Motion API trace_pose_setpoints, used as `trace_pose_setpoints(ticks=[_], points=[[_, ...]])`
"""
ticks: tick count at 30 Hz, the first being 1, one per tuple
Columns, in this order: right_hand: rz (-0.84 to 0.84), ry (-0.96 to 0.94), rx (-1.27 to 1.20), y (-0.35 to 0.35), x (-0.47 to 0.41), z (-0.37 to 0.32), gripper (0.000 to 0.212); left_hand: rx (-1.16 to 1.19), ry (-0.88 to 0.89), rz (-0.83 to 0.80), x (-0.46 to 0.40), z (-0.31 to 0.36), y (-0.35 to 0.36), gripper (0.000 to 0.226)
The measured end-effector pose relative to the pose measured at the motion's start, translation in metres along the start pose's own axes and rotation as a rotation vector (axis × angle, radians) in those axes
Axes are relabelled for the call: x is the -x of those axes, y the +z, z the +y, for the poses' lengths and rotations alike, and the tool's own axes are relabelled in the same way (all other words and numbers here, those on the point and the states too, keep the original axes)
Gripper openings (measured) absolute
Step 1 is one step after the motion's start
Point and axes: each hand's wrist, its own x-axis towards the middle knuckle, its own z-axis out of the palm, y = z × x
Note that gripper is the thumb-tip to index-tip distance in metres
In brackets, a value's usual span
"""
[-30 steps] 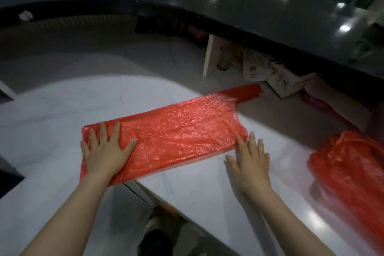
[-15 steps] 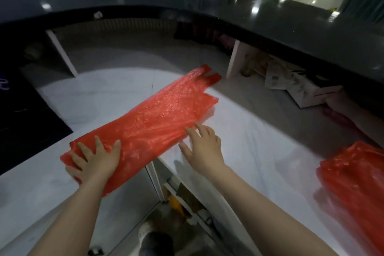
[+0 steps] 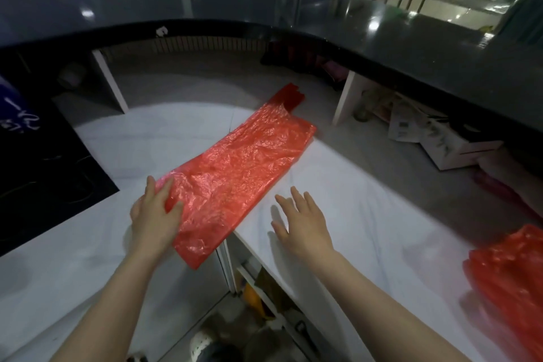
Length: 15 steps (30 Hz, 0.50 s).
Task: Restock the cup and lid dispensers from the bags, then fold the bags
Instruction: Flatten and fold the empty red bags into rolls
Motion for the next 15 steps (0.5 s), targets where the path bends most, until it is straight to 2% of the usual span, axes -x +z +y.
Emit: trace_pose_setpoints(ticks=[2,5,9,15], points=[[-0.015,-0.045,0.006,0.005,-0.004,-0.004,0.055,-0.066,0.019,0.009,-0.003,-0.015,-0.004,0.057],[0.012,-0.114,-0.046,0.01,-0.012,-0.015,0.052,-0.028,0.013,-0.038,-0.011,-0.033,-0.009,0.064],[0.099,-0.201,-0.086,0.01,-0.027,-0.025,0.05,-0.198,0.135,-0.055,-0.023,-0.048,-0.012,0.055],[-0.088,-0.067,-0.04,0.02,-0.05,-0.03,0.06,-0.198,0.136,0.083,-0.018,-0.055,-0.003,0.038]])
